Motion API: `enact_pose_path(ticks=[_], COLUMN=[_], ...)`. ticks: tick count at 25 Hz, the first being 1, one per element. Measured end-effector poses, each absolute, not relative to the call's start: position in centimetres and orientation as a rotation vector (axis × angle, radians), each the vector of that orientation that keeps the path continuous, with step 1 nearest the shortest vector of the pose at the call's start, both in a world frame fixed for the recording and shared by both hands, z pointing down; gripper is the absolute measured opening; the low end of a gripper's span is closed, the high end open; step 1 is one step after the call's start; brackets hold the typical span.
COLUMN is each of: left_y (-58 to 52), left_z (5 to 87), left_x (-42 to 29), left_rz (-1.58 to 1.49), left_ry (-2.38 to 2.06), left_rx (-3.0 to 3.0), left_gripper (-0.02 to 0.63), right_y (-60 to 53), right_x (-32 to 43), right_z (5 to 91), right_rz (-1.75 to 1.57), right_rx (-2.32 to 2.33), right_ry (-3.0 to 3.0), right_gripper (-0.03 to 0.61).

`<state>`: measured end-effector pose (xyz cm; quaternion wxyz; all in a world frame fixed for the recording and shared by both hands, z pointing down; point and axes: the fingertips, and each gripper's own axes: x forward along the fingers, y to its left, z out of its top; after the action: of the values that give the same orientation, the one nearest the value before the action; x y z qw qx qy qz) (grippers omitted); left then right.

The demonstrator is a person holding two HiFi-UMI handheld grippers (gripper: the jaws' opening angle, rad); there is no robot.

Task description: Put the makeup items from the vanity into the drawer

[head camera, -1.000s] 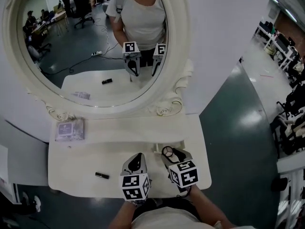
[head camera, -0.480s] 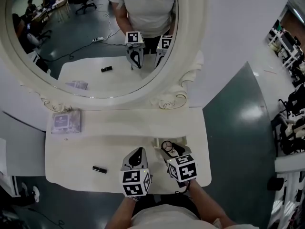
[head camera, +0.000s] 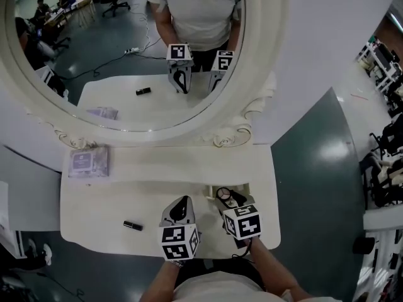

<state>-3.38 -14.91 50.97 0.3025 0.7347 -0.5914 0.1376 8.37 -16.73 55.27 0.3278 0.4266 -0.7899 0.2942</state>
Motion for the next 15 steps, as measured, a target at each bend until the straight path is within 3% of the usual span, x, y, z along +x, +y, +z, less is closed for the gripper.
enact_pose_path(ticks=[15], left_y=[-14.7], left_z=[50.8], left_x=[-3.8], left_rz=[0.35], left_ry=[-1.585], left_rx=[1.931], left_gripper=[0.006], right_y=[-16.9], right_x=[8.8], right_z=[54.3], right_rz=[0.768], right_rx=[1.176], right_ry=[-2.097], right_gripper=[0.222])
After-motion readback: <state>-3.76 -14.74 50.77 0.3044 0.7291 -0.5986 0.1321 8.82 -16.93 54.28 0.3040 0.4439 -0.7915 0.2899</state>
